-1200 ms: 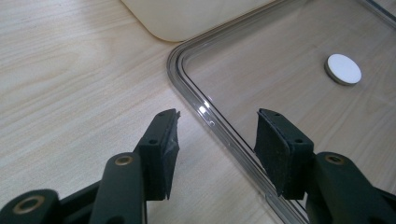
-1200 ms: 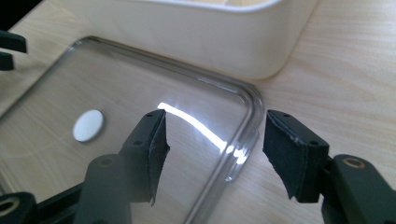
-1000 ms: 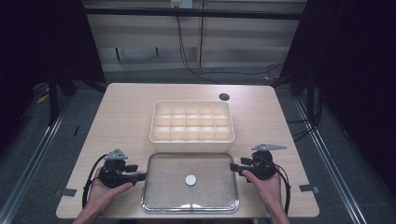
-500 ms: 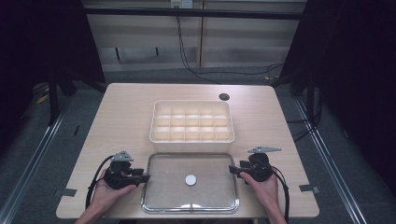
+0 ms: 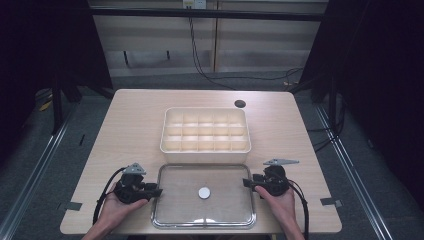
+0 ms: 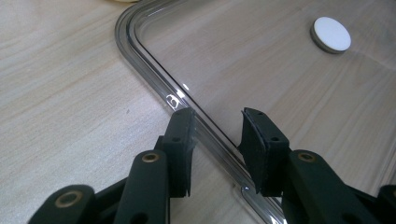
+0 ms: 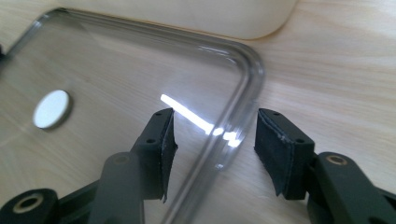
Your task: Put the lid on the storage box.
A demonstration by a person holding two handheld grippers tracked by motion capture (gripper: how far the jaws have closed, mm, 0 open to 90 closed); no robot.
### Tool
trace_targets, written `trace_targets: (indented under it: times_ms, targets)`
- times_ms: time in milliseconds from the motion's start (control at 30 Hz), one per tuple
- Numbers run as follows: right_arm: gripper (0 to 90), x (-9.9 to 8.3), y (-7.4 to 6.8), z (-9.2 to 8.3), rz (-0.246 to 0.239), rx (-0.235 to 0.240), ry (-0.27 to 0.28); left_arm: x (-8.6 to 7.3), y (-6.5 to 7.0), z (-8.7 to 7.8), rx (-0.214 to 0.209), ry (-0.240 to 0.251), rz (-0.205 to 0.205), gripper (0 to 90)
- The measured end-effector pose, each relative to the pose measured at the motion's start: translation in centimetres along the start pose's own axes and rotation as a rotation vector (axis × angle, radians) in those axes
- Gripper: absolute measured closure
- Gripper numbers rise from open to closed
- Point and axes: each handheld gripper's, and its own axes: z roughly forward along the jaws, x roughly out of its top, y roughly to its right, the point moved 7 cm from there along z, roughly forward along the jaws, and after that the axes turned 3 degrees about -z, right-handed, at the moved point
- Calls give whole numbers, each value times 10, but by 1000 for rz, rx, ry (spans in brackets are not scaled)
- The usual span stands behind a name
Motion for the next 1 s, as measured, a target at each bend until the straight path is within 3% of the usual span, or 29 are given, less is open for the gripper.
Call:
trace_targets:
  times_ms: [133,167,200,233,467,733,800,833,900,1000]
  targets:
    - [482,1,1,0,46,8,15,0,0,0,1,4,-8,636]
    - [482,1,2,0,67,19,20,0,1,0,0,2,-8,636]
    - [484,1,4,-1,125,52,33,0,1,0,11,1,-2,636]
    - [484,1,4,-1,125,52,33,0,1,0,11,1,-2,635]
    - [501,-2,10,-4,266,158,58,0,1,0,21,3,0,641]
    - [556,-4,13,-8,319,208,75,0,1,0,15,3,-4,643]
    - [628,-3,8,-8,332,297,92,0,1,0,2,4,-9,641]
    - [628,-3,8,-8,332,297,92,0,1,0,2,4,-9,640]
    - [630,4,2,-12,278,262,105,0,3,2,-9,4,-7,638]
    - [643,6,3,-15,262,258,121,1,3,2,-11,5,-5,638]
